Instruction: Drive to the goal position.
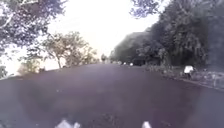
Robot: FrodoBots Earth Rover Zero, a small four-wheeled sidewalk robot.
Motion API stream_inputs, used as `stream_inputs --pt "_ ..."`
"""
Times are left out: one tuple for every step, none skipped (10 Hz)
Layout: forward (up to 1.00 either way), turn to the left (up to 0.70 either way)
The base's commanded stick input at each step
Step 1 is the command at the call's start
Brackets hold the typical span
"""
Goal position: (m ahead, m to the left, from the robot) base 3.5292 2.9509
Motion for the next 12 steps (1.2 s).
stream_inputs --pt "0.85 -0.21" --pt "0.85 -0.14" --pt "0.85 0.00" --pt "0.85 0.00" --pt "0.85 0.00" --pt "0.85 0.00" --pt "0.85 0.00" --pt "0.85 0.00" --pt "0.85 0.00" --pt "0.85 0.00" --pt "0.85 0.00" --pt "0.85 0.00"
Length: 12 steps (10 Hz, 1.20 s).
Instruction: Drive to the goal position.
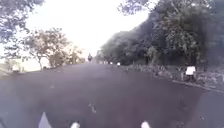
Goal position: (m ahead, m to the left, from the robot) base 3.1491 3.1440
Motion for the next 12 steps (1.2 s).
stream_inputs --pt "0.85 0.00" --pt "0.85 0.00" --pt "0.85 0.00" --pt "0.85 0.00" --pt "0.85 0.00" --pt "0.85 0.00" --pt "0.85 -0.18" --pt "0.85 -0.25" --pt "0.85 -0.32" --pt "0.85 0.00" --pt "0.85 0.00" --pt "0.85 0.00"
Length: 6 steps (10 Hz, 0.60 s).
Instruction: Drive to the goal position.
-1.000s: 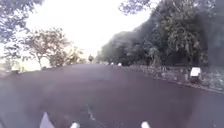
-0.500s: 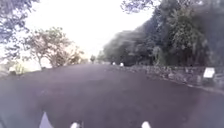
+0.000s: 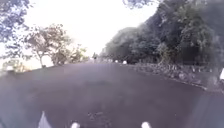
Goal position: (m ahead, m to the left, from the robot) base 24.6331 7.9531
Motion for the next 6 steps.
stream_inputs --pt "0.85 0.00" --pt "0.85 0.00" --pt "0.85 0.00" --pt "0.85 0.00" --pt "0.85 0.00" --pt "0.85 0.00"
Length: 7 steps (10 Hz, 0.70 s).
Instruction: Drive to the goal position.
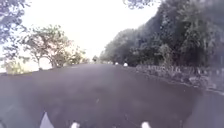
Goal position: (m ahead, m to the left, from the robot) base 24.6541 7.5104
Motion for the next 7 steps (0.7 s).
stream_inputs --pt "0.85 0.00" --pt "0.85 0.00" --pt "0.85 0.00" --pt "0.85 0.00" --pt "0.85 0.00" --pt "0.85 0.00" --pt "0.85 0.00"
